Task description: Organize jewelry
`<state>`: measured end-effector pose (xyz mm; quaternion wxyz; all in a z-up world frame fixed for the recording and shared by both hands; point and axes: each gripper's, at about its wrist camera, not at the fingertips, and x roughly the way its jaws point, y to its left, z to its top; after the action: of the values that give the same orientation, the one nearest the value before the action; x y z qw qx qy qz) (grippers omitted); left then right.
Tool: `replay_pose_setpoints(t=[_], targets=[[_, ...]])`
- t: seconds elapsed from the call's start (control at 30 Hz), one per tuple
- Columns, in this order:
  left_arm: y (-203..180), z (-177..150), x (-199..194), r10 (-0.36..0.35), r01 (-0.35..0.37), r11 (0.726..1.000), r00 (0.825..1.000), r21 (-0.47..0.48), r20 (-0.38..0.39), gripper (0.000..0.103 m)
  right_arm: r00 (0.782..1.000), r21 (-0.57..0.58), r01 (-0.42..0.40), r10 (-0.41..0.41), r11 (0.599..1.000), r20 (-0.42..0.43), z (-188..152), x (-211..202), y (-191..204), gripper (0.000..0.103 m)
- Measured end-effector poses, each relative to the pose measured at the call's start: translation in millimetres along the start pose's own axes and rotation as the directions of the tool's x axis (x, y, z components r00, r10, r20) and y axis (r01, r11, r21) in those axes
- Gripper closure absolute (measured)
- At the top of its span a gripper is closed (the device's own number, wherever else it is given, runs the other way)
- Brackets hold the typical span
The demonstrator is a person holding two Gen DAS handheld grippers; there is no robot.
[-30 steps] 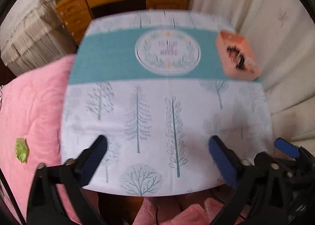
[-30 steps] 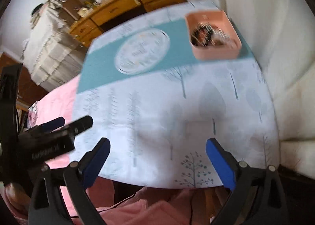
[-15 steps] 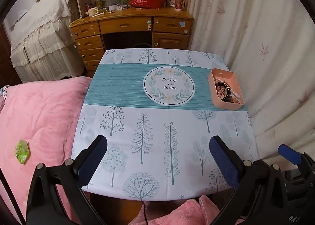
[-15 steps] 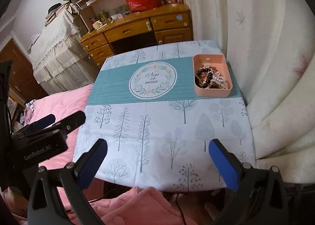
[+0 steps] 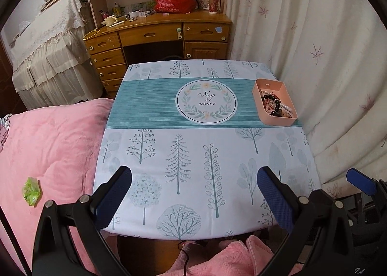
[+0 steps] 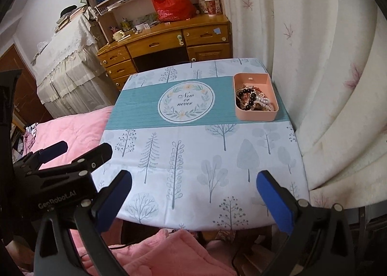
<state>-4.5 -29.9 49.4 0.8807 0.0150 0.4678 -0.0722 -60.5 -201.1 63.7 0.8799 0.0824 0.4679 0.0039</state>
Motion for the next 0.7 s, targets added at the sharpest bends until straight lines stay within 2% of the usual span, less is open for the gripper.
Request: replay_pose_setpoints(t=[0.7], targets=[[0.5,-7.1,-4.9,0.008,-0.008,1.000,1.000,0.002,0.005,0.001,1.000,-0.005,0.014,-0.014,1.000,-0.008,-2.6,0.9,-6.3,0.000]])
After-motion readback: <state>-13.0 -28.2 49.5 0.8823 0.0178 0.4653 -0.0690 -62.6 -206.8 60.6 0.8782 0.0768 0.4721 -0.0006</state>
